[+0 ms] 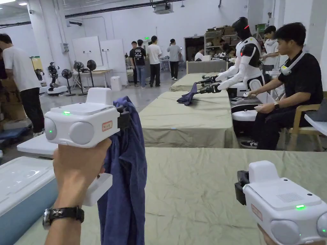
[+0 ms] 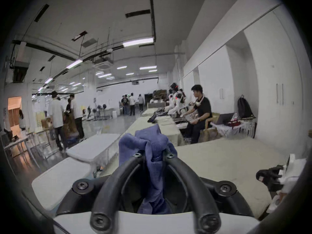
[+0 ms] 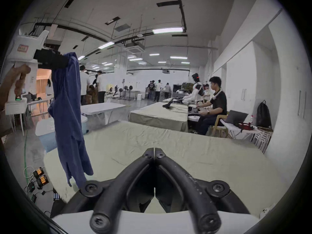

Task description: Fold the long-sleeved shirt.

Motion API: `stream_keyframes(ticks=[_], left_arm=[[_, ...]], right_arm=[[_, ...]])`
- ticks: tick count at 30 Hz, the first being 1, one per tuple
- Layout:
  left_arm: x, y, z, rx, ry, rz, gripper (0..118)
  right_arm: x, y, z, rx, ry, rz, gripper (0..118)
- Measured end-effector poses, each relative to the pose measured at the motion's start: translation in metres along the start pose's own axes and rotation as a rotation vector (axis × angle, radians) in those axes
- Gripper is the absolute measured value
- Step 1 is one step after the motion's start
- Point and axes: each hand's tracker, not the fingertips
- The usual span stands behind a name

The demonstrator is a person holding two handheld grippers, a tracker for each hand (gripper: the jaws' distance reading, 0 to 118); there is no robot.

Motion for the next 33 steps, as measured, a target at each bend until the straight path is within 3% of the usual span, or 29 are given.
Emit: stream_keyframes(ticks=[9, 20, 26, 33], left_arm=[[0.077, 0.048, -0.020, 0.089, -0.171, -0.001, 15], [0.191, 0.027, -0.079, 0.027, -0.399, -0.012, 15], [0.250, -0.033, -0.119, -0.094, -0.497, 0.006, 15], [0.316, -0.155, -0.166, -0.356, -0.578, 0.007, 15]], right_arm=[[0.064, -0.009, 0.031, 0.016, -0.140, -0.062, 1], [0.135, -0.038, 0.056, -0.008, -0.285, -0.130, 1], [0.166, -0.072, 0.052, -0.061, -0.345, -0.185, 1], [0.190, -0.123, 0.036, -0.175, -0.378, -0.215, 1]])
